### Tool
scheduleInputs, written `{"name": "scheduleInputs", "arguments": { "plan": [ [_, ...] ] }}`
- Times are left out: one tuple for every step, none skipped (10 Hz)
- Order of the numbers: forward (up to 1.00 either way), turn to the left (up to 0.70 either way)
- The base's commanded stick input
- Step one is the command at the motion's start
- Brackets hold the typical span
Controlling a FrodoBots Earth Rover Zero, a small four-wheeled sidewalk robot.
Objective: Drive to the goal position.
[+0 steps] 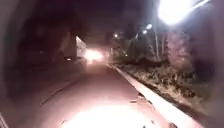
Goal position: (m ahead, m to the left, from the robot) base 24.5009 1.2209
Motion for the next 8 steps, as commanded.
{"name": "scheduleInputs", "arguments": {
  "plan": [
    [0.13,0.00],
    [0.67,0.01],
    [0.70,0.01],
    [0.70,0.01],
    [0.70,0.01],
    [0.70,0.01],
    [0.70,0.01],
    [0.70,0.01]
  ]
}}
